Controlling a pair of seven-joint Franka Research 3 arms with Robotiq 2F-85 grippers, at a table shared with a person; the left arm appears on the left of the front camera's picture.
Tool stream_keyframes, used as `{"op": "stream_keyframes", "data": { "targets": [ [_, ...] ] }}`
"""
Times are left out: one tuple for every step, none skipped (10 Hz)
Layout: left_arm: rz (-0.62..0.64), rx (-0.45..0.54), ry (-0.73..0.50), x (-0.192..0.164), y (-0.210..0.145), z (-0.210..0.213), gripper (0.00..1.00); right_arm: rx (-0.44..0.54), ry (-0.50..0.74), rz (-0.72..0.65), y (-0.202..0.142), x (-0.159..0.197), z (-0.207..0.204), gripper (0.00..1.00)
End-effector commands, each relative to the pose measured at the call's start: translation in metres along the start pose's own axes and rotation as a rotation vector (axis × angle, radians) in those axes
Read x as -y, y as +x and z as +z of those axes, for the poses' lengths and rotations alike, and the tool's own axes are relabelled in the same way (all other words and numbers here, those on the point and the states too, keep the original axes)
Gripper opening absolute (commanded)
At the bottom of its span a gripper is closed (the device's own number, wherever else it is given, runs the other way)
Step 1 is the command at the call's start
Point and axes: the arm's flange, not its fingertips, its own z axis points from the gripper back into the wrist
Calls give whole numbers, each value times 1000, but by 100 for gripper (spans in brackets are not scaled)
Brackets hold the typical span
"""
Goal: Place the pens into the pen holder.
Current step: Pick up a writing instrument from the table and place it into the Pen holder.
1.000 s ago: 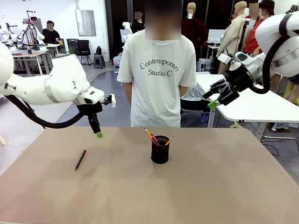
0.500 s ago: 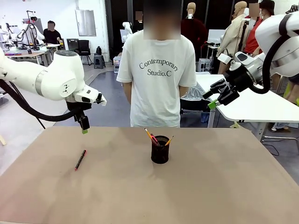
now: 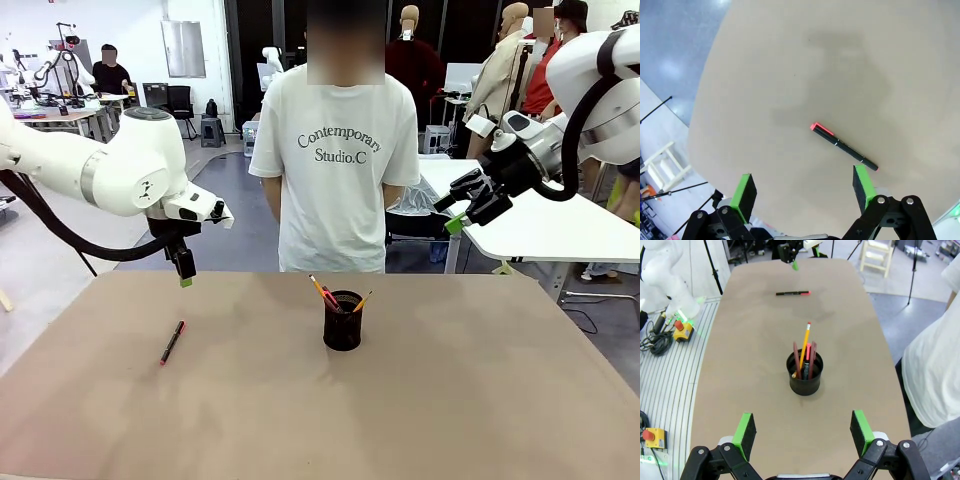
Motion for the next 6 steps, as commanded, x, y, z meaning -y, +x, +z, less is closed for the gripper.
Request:
{"op": "stream_keyframes", "data": {
  "targets": [
    [2, 0, 0, 0, 0, 0, 100, -1, 0, 3, 2, 0, 0, 100],
    [55, -41, -4, 2, 5, -5, 100, -1, 0, 3, 2, 0, 0, 100],
    [110, -57, -17, 3, 6, -8, 100, -1, 0, 3, 2, 0, 0, 100],
    [186, -102, -12, -1, 4, -14, 100, -1, 0, 3, 2, 0, 0, 100],
    [274, -161, -37, -2, 3, -20, 100, -1, 0, 3, 2, 0, 0, 100],
    [357, -216, -16, -1, 4, -24, 100, -1, 0, 3, 2, 0, 0, 100]
  ]
}}
